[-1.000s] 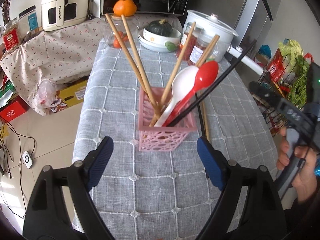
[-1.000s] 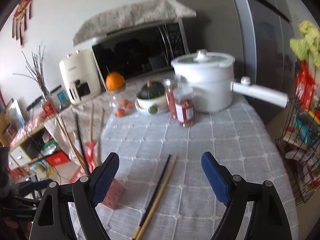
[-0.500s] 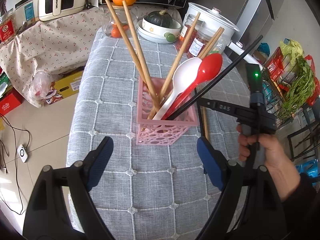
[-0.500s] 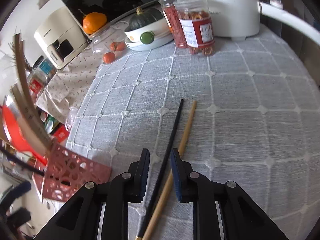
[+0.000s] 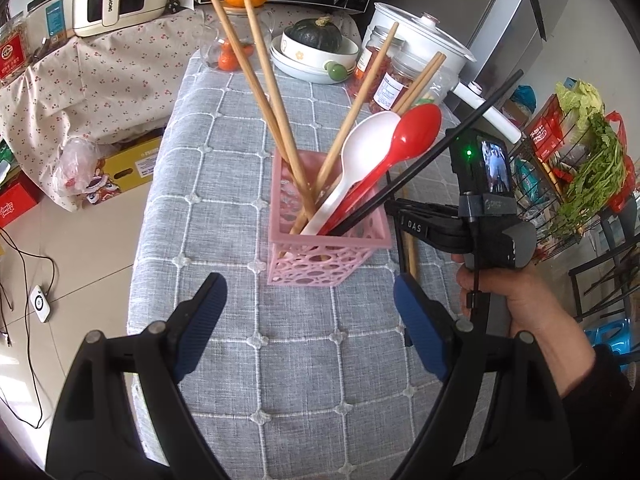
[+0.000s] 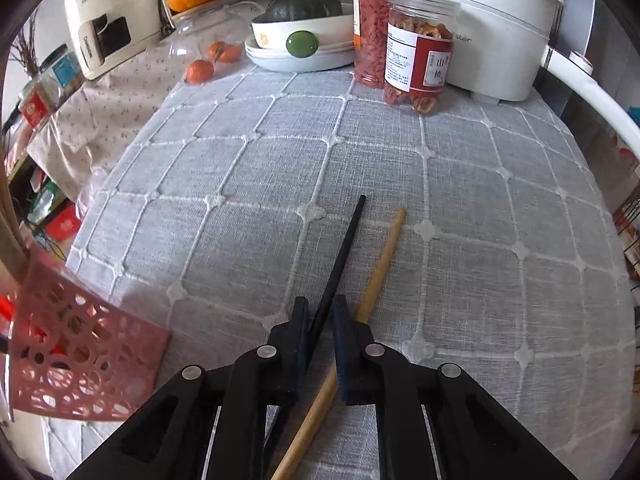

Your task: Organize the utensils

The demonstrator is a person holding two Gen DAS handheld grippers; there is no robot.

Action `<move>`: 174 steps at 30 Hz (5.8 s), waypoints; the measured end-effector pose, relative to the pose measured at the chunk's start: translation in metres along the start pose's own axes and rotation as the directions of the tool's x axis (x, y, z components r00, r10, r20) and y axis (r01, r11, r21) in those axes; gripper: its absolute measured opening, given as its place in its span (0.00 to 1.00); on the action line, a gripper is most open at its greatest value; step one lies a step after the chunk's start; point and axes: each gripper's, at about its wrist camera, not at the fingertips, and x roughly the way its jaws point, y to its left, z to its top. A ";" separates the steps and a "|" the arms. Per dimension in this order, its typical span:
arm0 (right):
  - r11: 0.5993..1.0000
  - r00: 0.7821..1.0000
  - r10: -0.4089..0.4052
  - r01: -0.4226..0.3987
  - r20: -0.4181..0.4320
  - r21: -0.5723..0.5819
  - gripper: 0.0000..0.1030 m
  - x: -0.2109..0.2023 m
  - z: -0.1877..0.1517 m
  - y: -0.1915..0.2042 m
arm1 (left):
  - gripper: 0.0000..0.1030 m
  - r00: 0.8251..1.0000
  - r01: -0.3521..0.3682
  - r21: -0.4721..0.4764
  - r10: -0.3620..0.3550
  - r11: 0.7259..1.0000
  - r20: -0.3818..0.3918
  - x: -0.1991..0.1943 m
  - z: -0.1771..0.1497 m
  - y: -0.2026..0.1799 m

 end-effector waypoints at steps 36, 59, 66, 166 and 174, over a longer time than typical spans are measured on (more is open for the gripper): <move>0.962 0.902 0.154 -0.230 0.404 0.147 0.05 -0.218 -0.040 -0.106 | 0.59 0.999 0.026 0.296 -0.033 0.955 0.019 0.028 -0.019 -0.139; 0.925 0.920 0.048 -0.188 0.388 0.331 0.05 -0.223 -0.051 -0.192 | 0.11 0.970 -0.181 0.053 0.187 0.982 -0.156 0.199 0.069 -0.166; 0.926 0.927 0.045 -0.178 0.372 0.332 0.05 -0.216 -0.048 -0.192 | 0.06 0.979 -0.152 0.101 0.164 0.983 -0.123 0.187 0.062 -0.175; 0.958 0.849 0.286 -0.259 0.443 -0.122 0.06 -0.212 0.003 0.088 | 0.81 0.952 -0.213 0.031 0.200 0.977 0.232 -0.049 0.014 0.030; 0.958 0.865 0.285 -0.259 0.412 -0.119 0.21 -0.193 0.002 0.097 | 0.81 0.956 -0.201 0.029 0.189 0.979 0.224 -0.050 0.012 0.032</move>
